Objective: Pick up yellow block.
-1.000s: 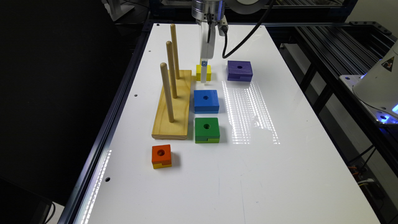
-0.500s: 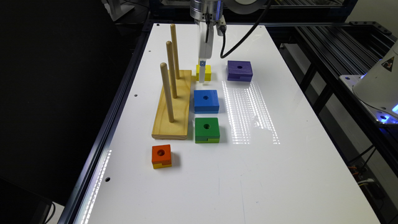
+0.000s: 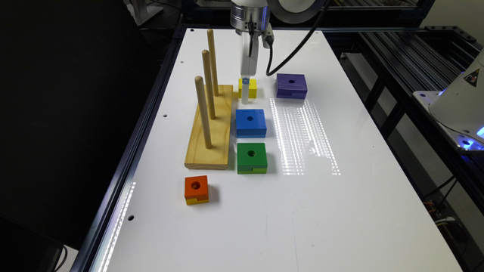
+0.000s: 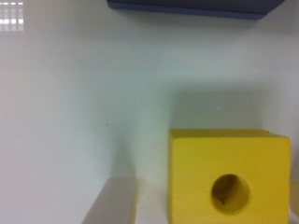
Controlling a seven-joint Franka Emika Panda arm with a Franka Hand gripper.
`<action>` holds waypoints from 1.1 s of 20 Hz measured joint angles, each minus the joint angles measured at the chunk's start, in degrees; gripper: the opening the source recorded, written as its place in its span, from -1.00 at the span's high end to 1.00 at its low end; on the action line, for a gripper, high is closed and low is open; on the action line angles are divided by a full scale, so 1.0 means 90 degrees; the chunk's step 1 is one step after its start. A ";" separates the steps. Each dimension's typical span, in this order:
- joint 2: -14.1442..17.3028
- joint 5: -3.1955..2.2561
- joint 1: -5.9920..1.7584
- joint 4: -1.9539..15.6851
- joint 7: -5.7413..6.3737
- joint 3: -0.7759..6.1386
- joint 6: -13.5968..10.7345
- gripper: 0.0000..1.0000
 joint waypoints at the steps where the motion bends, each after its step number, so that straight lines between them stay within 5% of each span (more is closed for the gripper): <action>1: -0.0004 0.0000 -0.0001 -0.0001 -0.0001 0.0000 0.0000 1.00; 19: -0.0060 0.0000 -0.0009 -0.0004 -0.0001 -0.0001 -0.0056 1.00; 22: -0.0319 0.0002 -0.0010 -0.0005 -0.0001 -0.0001 -0.0308 1.00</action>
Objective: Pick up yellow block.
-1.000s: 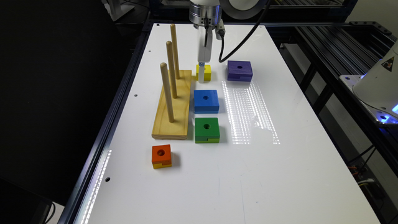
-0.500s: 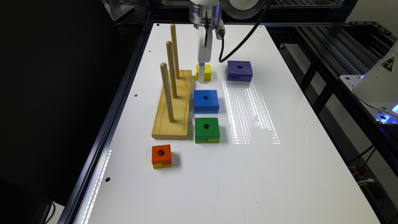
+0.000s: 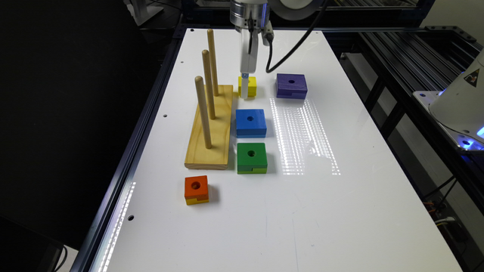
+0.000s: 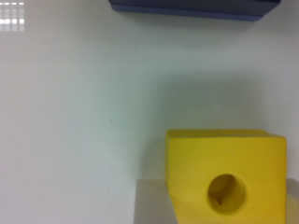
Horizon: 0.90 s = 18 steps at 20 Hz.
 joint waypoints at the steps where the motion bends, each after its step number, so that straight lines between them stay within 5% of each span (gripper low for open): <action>1: -0.0116 0.0001 0.0000 -0.0001 0.0000 0.0000 -0.0124 1.00; 5: -0.0489 0.0005 0.0004 -0.0026 0.0002 0.0008 -0.0539 1.00; 14: -0.0645 0.0006 0.0007 -0.0052 0.0003 0.0016 -0.0647 1.00; 18: -0.1082 0.0012 0.0007 -0.0052 0.0004 0.0020 -0.1070 1.00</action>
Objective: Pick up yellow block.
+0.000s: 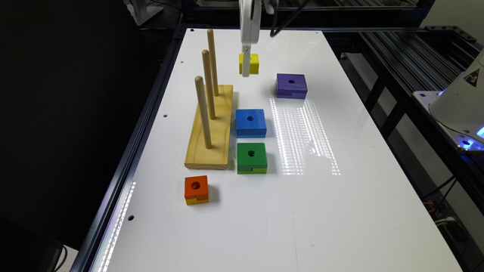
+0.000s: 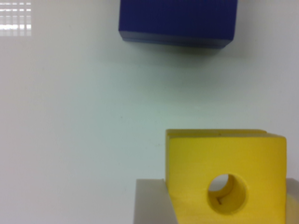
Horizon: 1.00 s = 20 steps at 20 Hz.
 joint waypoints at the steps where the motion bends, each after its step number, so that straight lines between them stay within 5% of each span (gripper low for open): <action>1: -0.0126 0.0002 0.0000 -0.0002 0.0000 0.0001 -0.0131 1.00; 5: -0.0378 0.0005 0.0001 -0.0004 0.0001 0.0003 -0.0392 1.00; 13: -0.0436 0.0005 0.0001 0.0010 0.0001 0.0004 -0.0422 1.00; 20: -0.1074 0.0012 0.0001 0.0023 0.0002 0.0009 -0.1027 1.00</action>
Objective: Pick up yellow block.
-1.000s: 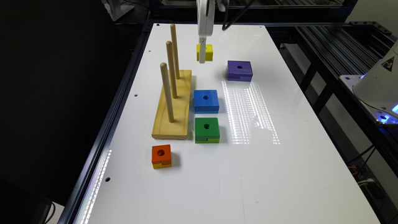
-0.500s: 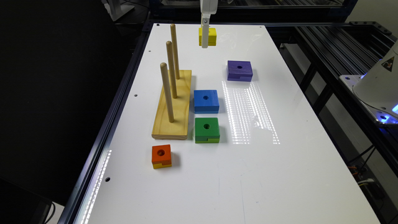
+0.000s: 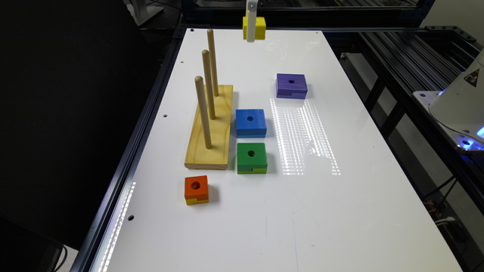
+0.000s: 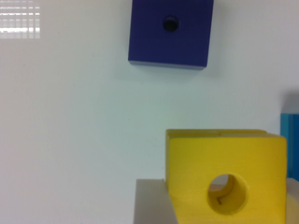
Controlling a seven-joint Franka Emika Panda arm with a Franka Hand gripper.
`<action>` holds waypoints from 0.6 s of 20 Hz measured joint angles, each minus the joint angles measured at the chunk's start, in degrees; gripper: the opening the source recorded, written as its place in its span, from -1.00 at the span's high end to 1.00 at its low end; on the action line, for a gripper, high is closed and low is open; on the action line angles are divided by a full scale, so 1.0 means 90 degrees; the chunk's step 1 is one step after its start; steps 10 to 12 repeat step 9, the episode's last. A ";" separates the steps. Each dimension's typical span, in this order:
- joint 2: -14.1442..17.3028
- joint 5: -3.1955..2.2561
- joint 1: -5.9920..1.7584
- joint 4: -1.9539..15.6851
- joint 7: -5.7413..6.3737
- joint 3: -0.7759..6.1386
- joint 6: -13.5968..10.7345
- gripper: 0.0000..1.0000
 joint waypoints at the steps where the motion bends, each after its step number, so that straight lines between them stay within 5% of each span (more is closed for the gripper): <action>1: -0.0066 0.0001 0.0001 -0.0001 0.0001 0.0004 -0.0063 1.00; 12: -0.0466 0.0007 0.0002 0.0096 0.0052 0.0056 -0.0481 1.00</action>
